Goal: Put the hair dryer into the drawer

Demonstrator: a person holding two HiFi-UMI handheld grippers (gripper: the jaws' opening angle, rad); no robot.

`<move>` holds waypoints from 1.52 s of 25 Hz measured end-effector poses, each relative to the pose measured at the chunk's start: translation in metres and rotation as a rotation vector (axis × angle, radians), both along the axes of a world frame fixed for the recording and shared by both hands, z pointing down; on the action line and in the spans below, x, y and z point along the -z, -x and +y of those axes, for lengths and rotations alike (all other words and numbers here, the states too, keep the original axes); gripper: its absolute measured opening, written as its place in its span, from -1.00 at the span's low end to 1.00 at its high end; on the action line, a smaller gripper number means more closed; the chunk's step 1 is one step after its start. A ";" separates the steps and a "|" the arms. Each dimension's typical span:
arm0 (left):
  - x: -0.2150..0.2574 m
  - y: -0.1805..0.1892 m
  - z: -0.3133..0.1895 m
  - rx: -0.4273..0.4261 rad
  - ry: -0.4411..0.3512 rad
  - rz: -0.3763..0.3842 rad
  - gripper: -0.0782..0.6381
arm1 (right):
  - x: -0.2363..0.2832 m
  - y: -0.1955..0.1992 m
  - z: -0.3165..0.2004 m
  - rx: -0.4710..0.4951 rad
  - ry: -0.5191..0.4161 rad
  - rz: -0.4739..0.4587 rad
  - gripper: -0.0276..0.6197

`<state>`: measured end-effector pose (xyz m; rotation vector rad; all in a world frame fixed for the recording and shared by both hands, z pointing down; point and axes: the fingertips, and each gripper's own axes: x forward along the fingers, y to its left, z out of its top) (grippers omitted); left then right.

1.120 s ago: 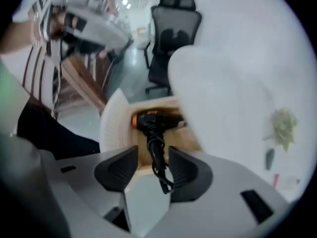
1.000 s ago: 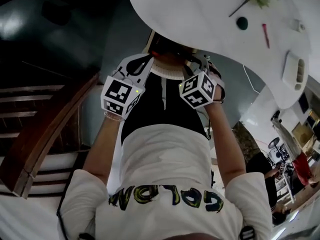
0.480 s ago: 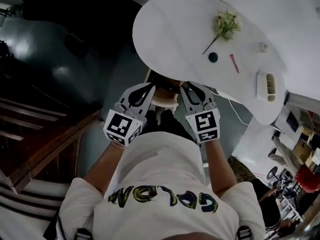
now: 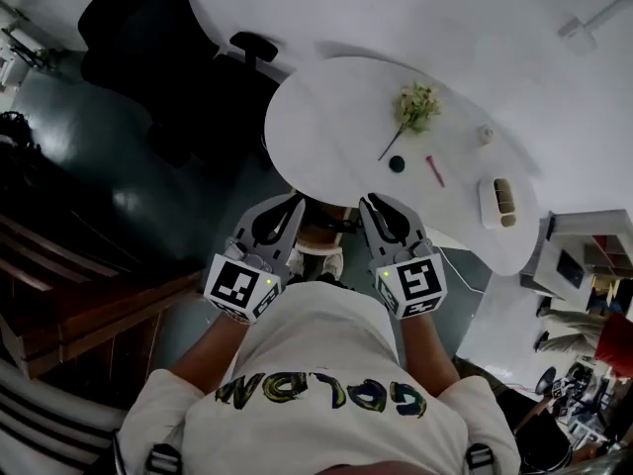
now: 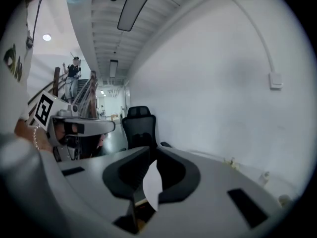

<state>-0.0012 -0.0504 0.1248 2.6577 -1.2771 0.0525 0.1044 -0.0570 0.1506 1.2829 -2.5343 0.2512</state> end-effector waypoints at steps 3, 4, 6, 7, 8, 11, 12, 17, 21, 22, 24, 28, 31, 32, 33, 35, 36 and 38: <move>0.023 -0.001 0.004 0.005 -0.033 0.013 -0.75 | 0.026 -0.004 0.006 -0.004 -0.034 -0.039 -0.75; 0.030 -0.002 0.005 0.004 -0.041 0.020 -0.75 | 0.033 -0.005 0.007 -0.005 -0.045 -0.048 -0.76; 0.044 -0.005 0.006 -0.001 -0.065 0.031 -0.75 | 0.046 -0.008 0.007 -0.009 -0.069 -0.064 -0.76; 0.050 -0.007 0.006 -0.007 -0.080 0.035 -0.75 | 0.051 -0.010 0.006 -0.012 -0.081 -0.072 -0.77; 0.055 -0.009 0.007 -0.012 -0.092 0.039 -0.75 | 0.056 -0.011 0.007 -0.015 -0.091 -0.078 -0.77; 0.069 -0.014 0.018 -0.027 -0.112 0.052 -0.75 | 0.067 -0.018 0.017 -0.025 -0.100 -0.088 -0.77; 0.073 -0.015 0.021 -0.029 -0.119 0.053 -0.75 | 0.071 -0.020 0.020 -0.029 -0.101 -0.093 -0.78; 0.080 -0.012 0.025 -0.025 -0.122 0.058 -0.75 | 0.082 -0.025 0.025 -0.052 -0.111 -0.116 -0.82; 0.082 -0.012 0.025 -0.033 -0.129 0.060 -0.75 | 0.086 -0.022 0.026 -0.048 -0.124 -0.114 -0.84; 0.082 -0.013 0.024 -0.034 -0.132 0.061 -0.75 | 0.086 -0.021 0.025 -0.045 -0.126 -0.111 -0.84; 0.084 -0.012 0.024 -0.036 -0.136 0.062 -0.75 | 0.086 -0.018 0.025 -0.043 -0.131 -0.101 -0.84; 0.085 -0.009 0.025 -0.037 -0.135 0.063 -0.75 | 0.089 -0.011 0.026 -0.034 -0.136 -0.095 -0.84; 0.084 -0.007 0.025 -0.036 -0.134 0.063 -0.75 | 0.088 -0.008 0.027 -0.027 -0.135 -0.096 -0.84; 0.084 -0.007 0.025 -0.035 -0.136 0.064 -0.75 | 0.087 -0.008 0.026 -0.026 -0.135 -0.096 -0.84; 0.085 -0.006 0.024 -0.033 -0.138 0.065 -0.75 | 0.087 -0.007 0.026 -0.028 -0.136 -0.095 -0.84; 0.085 -0.005 0.024 -0.028 -0.143 0.065 -0.75 | 0.088 -0.009 0.024 -0.037 -0.139 -0.102 -0.84; 0.085 -0.005 0.023 -0.025 -0.145 0.066 -0.75 | 0.088 -0.009 0.024 -0.040 -0.140 -0.106 -0.84; 0.085 -0.006 0.021 -0.024 -0.146 0.066 -0.75 | 0.089 -0.010 0.022 -0.042 -0.143 -0.110 -0.84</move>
